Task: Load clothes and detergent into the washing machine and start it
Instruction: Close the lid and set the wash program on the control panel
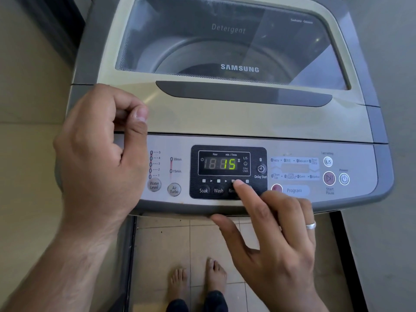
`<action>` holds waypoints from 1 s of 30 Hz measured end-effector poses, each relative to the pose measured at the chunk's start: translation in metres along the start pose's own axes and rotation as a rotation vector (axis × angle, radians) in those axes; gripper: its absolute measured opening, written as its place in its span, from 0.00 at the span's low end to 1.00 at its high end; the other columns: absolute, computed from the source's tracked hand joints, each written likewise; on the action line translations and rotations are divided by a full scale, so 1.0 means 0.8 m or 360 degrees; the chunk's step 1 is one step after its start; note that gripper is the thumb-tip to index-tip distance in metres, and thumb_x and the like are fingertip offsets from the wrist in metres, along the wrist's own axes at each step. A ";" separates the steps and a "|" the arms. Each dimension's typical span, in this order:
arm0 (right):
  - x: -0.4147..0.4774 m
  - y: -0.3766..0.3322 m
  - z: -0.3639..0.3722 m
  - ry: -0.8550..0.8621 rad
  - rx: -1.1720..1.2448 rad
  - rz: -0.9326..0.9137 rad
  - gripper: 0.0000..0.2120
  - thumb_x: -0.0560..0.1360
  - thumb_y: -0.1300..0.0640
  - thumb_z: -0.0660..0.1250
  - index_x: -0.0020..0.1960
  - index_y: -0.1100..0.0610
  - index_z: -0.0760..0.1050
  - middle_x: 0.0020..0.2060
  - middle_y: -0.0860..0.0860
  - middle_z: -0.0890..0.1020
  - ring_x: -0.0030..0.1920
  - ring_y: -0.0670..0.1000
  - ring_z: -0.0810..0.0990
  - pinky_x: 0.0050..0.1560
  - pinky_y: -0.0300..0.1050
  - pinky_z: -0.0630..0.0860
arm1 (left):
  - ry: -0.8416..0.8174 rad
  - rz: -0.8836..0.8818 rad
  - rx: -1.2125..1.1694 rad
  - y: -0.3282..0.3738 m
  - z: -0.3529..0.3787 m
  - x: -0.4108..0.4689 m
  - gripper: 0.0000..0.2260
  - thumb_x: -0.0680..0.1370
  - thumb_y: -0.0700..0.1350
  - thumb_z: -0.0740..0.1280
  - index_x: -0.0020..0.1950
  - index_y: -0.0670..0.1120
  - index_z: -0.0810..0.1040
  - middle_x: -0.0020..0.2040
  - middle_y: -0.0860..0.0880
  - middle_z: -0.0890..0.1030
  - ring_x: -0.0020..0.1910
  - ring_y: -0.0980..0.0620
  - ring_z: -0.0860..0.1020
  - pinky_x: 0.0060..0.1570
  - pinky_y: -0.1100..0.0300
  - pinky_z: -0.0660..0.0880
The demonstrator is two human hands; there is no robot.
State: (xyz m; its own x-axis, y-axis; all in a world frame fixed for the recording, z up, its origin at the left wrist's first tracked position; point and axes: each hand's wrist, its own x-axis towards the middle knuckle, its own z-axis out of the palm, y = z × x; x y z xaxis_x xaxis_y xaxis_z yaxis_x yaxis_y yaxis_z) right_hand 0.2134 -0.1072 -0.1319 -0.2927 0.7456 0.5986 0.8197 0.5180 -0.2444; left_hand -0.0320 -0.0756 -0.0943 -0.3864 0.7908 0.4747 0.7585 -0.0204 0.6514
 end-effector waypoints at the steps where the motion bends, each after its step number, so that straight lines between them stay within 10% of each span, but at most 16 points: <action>1: 0.000 0.000 0.000 0.0003 -0.0001 -0.0013 0.23 0.76 0.45 0.80 0.64 0.59 0.85 0.43 0.58 0.81 0.37 0.60 0.78 0.57 0.47 0.76 | 0.0000 0.0003 -0.0004 -0.001 0.000 0.000 0.07 0.89 0.39 0.64 0.55 0.38 0.79 0.49 0.45 0.83 0.49 0.37 0.81 0.54 0.36 0.78; 30: 0.002 -0.005 0.009 0.0005 0.0050 -0.0071 0.16 0.81 0.51 0.76 0.67 0.52 0.84 0.43 0.56 0.82 0.35 0.57 0.75 0.43 0.59 0.79 | -0.0011 0.0011 0.0004 -0.001 0.001 -0.001 0.08 0.90 0.41 0.65 0.55 0.40 0.79 0.49 0.49 0.81 0.48 0.37 0.81 0.54 0.36 0.78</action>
State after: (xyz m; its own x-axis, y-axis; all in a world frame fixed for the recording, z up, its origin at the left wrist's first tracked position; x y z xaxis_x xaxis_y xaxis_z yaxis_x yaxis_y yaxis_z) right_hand 0.2057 -0.1048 -0.1353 -0.3269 0.7203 0.6118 0.7901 0.5635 -0.2412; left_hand -0.0321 -0.0758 -0.0954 -0.3776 0.7949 0.4749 0.7625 -0.0241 0.6465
